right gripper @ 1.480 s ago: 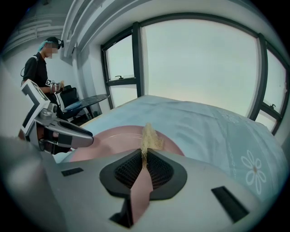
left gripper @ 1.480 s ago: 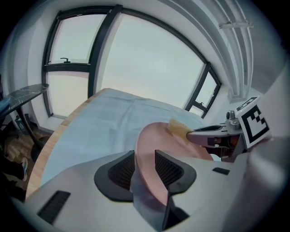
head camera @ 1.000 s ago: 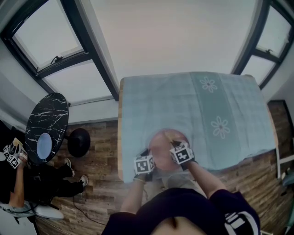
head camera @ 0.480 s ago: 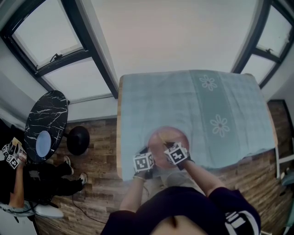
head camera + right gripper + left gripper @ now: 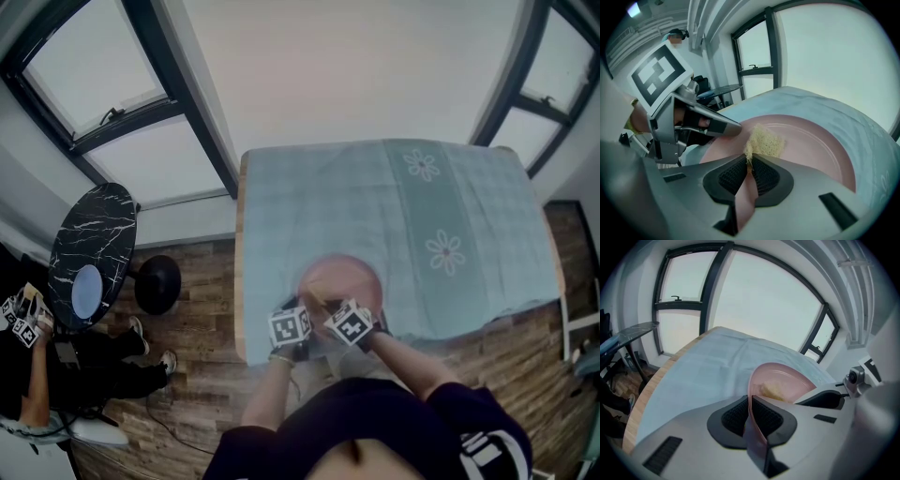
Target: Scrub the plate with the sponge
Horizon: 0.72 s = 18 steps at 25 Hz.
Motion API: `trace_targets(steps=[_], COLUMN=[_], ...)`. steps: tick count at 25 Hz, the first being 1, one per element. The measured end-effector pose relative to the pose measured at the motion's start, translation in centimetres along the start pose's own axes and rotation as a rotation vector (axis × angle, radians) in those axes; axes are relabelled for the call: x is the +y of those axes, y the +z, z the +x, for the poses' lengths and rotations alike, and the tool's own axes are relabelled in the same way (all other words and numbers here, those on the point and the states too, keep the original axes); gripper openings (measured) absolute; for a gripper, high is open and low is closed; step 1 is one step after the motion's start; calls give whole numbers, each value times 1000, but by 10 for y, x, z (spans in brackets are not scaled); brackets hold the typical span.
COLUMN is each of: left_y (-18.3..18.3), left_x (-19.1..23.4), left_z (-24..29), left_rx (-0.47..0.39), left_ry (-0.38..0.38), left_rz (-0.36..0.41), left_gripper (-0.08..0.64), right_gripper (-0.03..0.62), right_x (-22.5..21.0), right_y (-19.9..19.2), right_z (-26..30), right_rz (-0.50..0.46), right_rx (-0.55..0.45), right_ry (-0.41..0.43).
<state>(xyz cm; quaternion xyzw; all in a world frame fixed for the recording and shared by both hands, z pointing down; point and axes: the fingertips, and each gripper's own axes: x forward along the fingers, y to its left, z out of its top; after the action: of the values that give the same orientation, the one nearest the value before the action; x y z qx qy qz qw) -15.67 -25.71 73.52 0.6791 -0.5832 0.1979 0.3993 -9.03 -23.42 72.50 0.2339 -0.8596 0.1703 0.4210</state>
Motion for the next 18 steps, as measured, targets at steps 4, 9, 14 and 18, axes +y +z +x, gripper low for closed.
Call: trace_targets(steps=[4, 9, 14, 18], left_y=[0, 0, -1, -1], left_x=[0, -1, -1, -1], left_z=[0, -1, 0, -1], left_rx=[1, 3, 11, 9], left_ry=[-5, -7, -16, -11], left_rz=[-7, -12, -23, -19], left_gripper=[34, 34, 34, 34], right_gripper=[37, 37, 37, 37], right_x=[13, 27, 35, 41], right_y=[-5, -9, -11, -13], right_z=[5, 4, 3, -2], right_rz=[-24, -29, -32, -18], right_rx=[7, 39, 59, 69], right_ry=[34, 83, 122, 171])
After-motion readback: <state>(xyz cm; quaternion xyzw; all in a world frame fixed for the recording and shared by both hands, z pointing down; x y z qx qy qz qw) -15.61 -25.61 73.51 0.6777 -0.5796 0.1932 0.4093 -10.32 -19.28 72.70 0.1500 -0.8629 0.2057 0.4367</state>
